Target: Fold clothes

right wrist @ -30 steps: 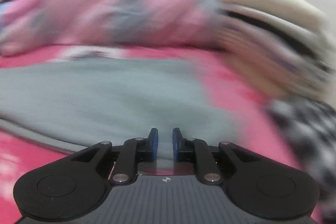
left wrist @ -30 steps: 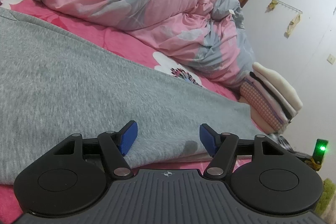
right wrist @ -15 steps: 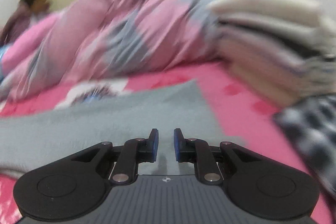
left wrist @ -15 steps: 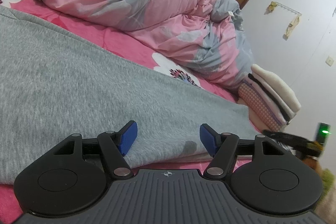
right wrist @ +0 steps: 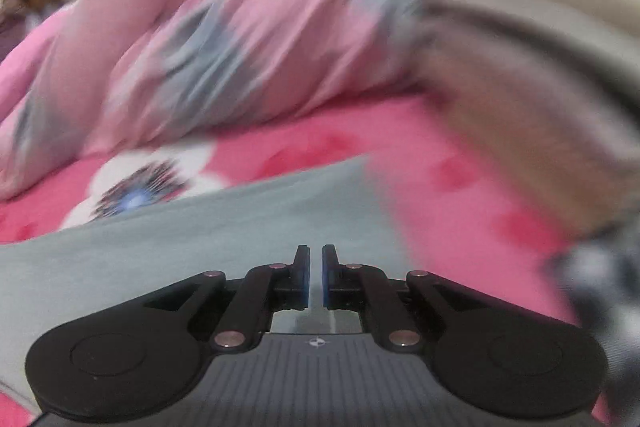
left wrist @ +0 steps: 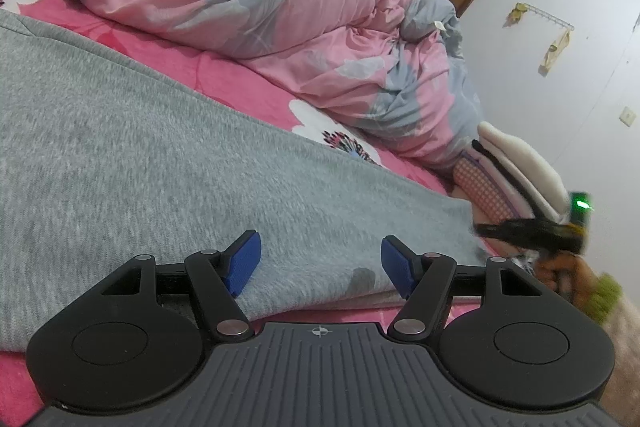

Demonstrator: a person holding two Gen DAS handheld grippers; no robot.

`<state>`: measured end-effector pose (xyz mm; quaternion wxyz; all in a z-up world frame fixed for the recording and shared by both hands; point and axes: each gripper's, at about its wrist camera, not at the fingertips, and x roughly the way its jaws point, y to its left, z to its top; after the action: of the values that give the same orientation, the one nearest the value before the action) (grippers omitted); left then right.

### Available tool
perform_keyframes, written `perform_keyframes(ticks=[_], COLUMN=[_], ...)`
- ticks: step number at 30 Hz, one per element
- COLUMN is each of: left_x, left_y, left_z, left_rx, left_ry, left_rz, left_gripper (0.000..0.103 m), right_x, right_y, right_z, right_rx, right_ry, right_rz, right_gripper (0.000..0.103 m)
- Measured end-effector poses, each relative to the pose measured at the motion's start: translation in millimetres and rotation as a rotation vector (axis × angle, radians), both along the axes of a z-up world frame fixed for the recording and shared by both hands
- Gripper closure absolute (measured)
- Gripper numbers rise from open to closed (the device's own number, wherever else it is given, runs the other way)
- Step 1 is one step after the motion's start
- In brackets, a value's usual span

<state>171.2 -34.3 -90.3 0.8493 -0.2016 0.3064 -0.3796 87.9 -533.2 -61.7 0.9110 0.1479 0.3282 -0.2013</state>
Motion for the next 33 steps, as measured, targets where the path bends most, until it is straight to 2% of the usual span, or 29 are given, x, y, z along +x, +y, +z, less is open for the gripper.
perform_keyframes(ticks=[3, 5, 7, 8, 10, 11, 13, 14, 16, 17, 18, 19, 22, 23, 25, 26, 28, 31, 33], left_x=[0.3, 0.4, 0.6, 0.6, 0.7, 0.7, 0.9, 1.1, 1.1, 1.2, 1.2, 1.3, 1.2, 1.0, 1.1, 1.2, 1.3, 1.6, 1.7], left_y=[0.5, 0.6, 0.6, 0.5, 0.4, 0.4, 0.5, 0.7, 1.2, 1.3, 1.3, 1.3, 1.5, 1.7, 2.1, 2.3, 2.3, 2.5, 2.5], left_z=[-0.1, -0.1, -0.1, 0.0, -0.1, -0.2, -0.3, -0.3, -0.2, -0.1, -0.1, -0.1, 0.0, 0.0, 0.1, 0.1, 0.0, 0.0, 0.1], left_rx=[-0.003, -0.004, -0.005, -0.005, -0.005, -0.006, -0.009, -0.011, -0.015, -0.016, -0.016, -0.016, -0.017, -0.017, -0.02, -0.021, -0.022, -0.023, -0.023], left_ry=[0.001, 0.002, 0.003, 0.003, 0.003, 0.003, 0.003, 0.004, 0.006, 0.006, 0.006, 0.007, 0.007, 0.007, 0.008, 0.009, 0.01, 0.01, 0.011], left_rz=[-0.002, -0.002, -0.002, -0.003, -0.004, -0.005, -0.006, -0.007, -0.008, -0.008, -0.008, -0.009, -0.01, -0.01, -0.011, -0.011, -0.011, -0.011, -0.011], left_gripper=[0.036, 0.036, 0.036, 0.036, 0.035, 0.035, 0.035, 0.035, 0.035, 0.035, 0.035, 0.035, 0.034, 0.034, 0.034, 0.034, 0.034, 0.034, 0.034], right_x=[46.7, 54.6, 61.5, 59.4, 54.2, 59.7, 70.8, 76.0, 69.7, 63.8, 61.5, 52.4, 9.8, -4.3, -26.5, -35.8, -73.3, -108.3, -121.2], right_y=[-28.8, -57.6, -66.2, -62.0, -52.3, -52.9, -54.3, -55.3, -76.9, -82.8, -83.3, -81.7, -63.8, -57.7, -41.2, -36.4, -35.8, -36.6, -18.0], right_z=[-19.6, -15.4, -2.4, 4.9, 14.2, 7.2, -6.8, -13.6, -15.4, -10.9, -6.7, -1.0, 12.6, 16.9, 8.0, -1.6, -8.4, 1.3, 14.9], right_rx=[0.093, 0.131, 0.067, 0.049, 0.133, 0.145, 0.168, 0.178, 0.133, 0.072, -0.031, -0.091, 0.027, 0.065, 0.088, 0.053, -0.016, -0.091, -0.111], right_ry=[0.05, 0.023, 0.051, 0.041, -0.015, 0.017, 0.079, 0.109, 0.066, 0.086, 0.137, 0.152, 0.049, 0.016, 0.071, 0.151, 0.151, 0.225, 0.167], right_rz=[-0.056, -0.165, -0.257, -0.234, -0.12, -0.105, -0.077, -0.065, -0.172, -0.287, -0.379, -0.363, -0.167, -0.102, 0.022, 0.029, -0.039, -0.257, -0.218], right_gripper=[0.101, 0.101, 0.096, 0.096, 0.092, 0.088, 0.087, 0.103, 0.103, 0.098, 0.098, 0.098, 0.097, 0.093, 0.085, 0.083, 0.065, 0.068, 0.068])
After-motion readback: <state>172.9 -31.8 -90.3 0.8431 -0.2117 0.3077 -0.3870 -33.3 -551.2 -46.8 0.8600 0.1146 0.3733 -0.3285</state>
